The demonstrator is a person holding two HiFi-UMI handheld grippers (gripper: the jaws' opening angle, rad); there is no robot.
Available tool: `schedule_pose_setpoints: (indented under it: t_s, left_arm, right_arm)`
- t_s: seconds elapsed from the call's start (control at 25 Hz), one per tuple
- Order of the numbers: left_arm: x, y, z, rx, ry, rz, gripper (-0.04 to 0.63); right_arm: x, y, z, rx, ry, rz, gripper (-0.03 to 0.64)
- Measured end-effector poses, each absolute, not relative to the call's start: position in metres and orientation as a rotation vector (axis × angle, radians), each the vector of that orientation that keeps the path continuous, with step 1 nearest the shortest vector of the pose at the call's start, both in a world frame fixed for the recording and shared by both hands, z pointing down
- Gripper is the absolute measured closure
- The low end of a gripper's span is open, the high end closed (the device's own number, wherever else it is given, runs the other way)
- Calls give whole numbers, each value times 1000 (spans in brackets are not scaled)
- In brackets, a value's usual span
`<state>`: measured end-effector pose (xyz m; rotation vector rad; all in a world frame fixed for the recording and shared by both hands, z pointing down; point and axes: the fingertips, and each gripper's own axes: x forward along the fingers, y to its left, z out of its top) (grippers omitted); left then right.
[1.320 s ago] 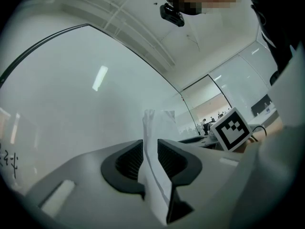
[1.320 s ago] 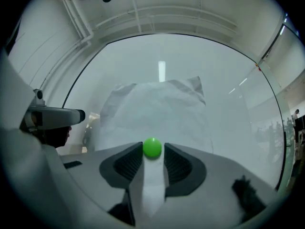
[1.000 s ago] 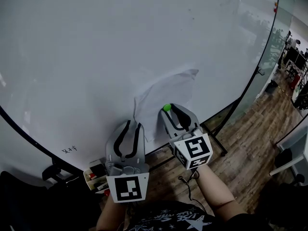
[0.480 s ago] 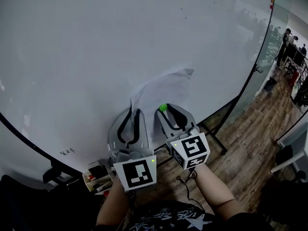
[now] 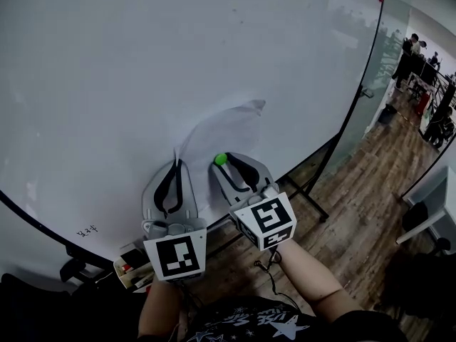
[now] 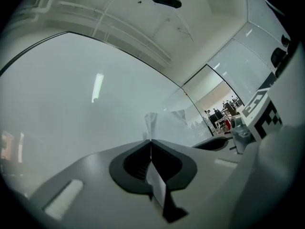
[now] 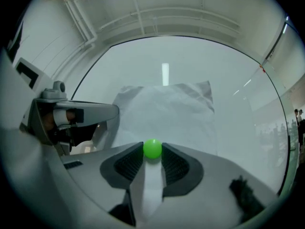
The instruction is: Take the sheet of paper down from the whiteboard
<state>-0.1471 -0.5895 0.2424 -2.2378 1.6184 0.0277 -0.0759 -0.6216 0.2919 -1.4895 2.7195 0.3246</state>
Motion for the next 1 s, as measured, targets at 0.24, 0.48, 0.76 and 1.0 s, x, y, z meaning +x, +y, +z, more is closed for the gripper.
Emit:
schedule_pose_setpoints:
  t_s: [0.24, 0.48, 0.76, 1.0]
  left_arm:
    - [-144, -586, 243, -2276, 1624, 64, 586]
    - [-134, -560, 250, -2311, 1625, 49, 586]
    - [-128, -518, 257, -2303, 1633, 50, 586]
    - [-120, -479, 274, -2335, 1680, 3, 586]
  right_arm:
    - [-68, -602, 297, -1494, 2734, 332, 485]
    - [-47, -578, 299, -1509, 2726, 304, 485]
    - [-24, -536, 301, -1501, 2745, 285, 485]
    - [-5, -495, 303, -1496, 2758, 264, 485]
